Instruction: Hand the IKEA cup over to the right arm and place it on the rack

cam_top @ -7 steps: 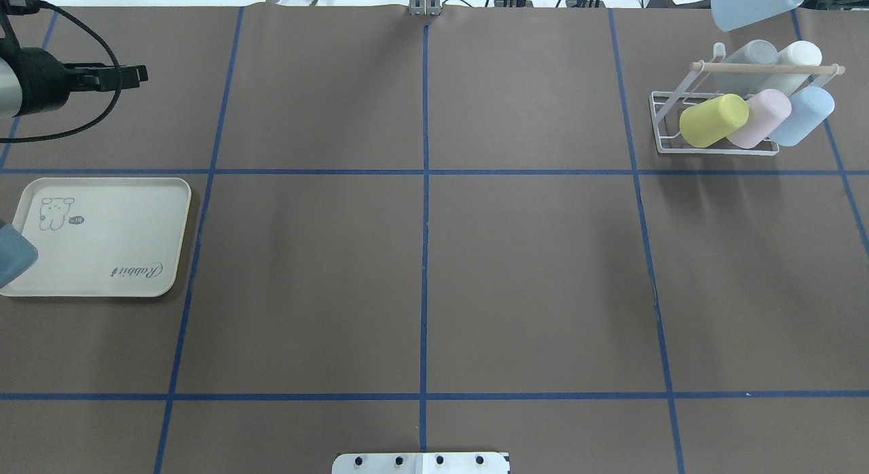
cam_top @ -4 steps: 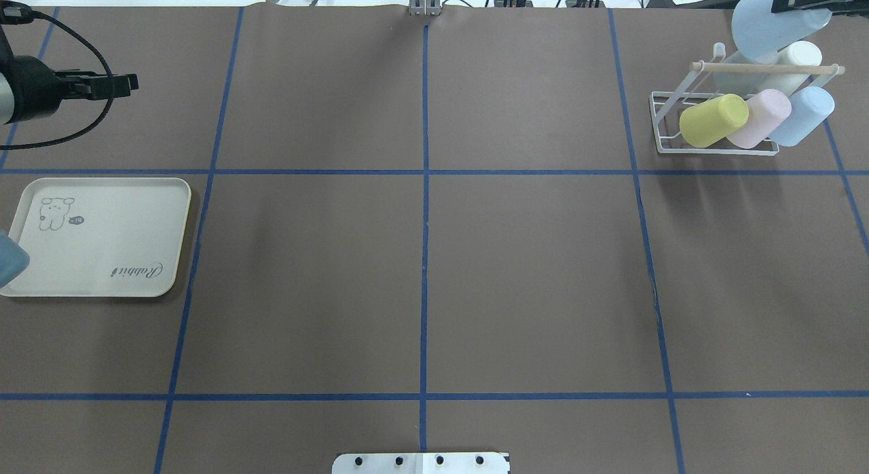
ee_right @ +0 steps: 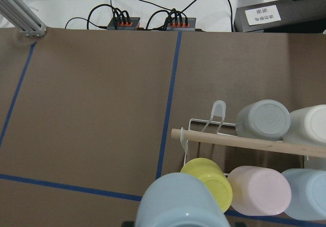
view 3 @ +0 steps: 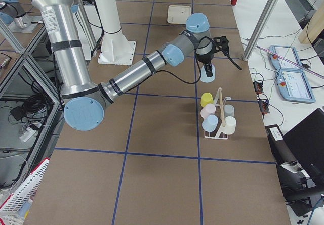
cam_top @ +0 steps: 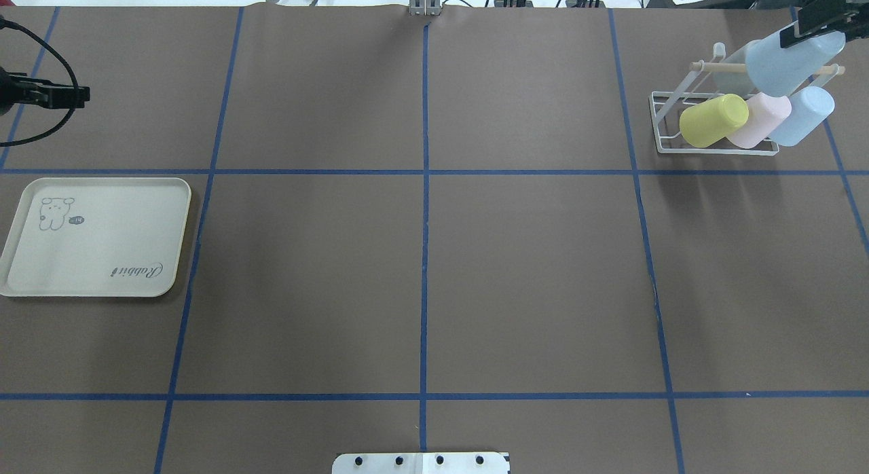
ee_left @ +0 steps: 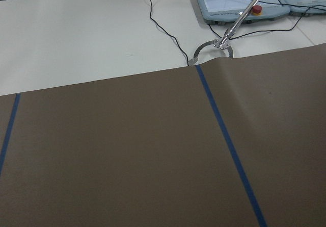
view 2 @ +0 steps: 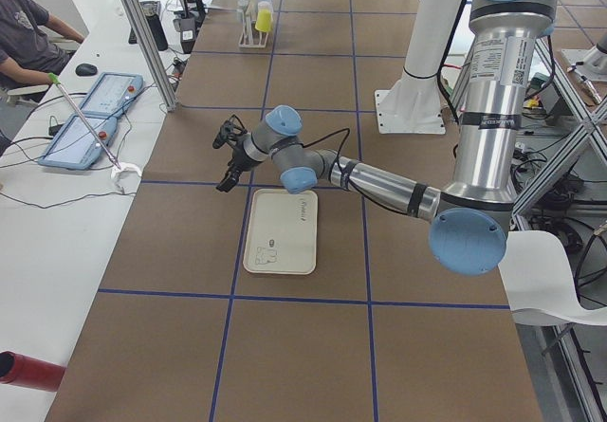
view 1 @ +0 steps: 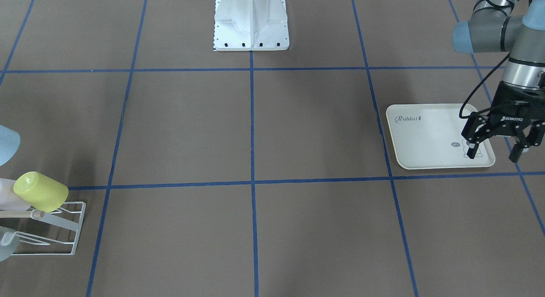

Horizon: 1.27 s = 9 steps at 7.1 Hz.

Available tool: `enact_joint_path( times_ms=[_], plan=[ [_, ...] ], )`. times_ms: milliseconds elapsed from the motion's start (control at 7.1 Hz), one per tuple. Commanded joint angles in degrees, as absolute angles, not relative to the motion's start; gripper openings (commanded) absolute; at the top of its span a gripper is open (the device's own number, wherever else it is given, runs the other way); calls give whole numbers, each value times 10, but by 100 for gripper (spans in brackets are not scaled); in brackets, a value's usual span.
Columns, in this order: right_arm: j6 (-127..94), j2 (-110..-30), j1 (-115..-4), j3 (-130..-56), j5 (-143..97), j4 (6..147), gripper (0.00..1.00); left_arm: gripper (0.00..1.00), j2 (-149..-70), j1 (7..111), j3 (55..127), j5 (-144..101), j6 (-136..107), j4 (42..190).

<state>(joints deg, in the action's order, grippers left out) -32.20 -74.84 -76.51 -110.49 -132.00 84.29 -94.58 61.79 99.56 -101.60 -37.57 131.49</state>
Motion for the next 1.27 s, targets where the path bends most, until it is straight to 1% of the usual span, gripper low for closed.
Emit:
enact_joint_path(
  times_ms=[0,141,422,845,1126],
  plan=[
    [-252,-692,-781,-1071,-1322,942,29,100,-943,636,991,-1039,-332,1287],
    [-247,-660,-788,-1029,-1328,942,28,100,-945,660,984,-1071,-290,1262],
    [-245,-584,-801,-940,-1343,940,28,100,-942,664,981,-1079,-280,1253],
    [-208,-523,-800,-807,-1346,911,28,100,-943,664,977,-1092,-280,1253],
    [-200,-497,-794,-719,-1346,855,28,100,-944,664,977,-1092,-280,1253]
  ],
)
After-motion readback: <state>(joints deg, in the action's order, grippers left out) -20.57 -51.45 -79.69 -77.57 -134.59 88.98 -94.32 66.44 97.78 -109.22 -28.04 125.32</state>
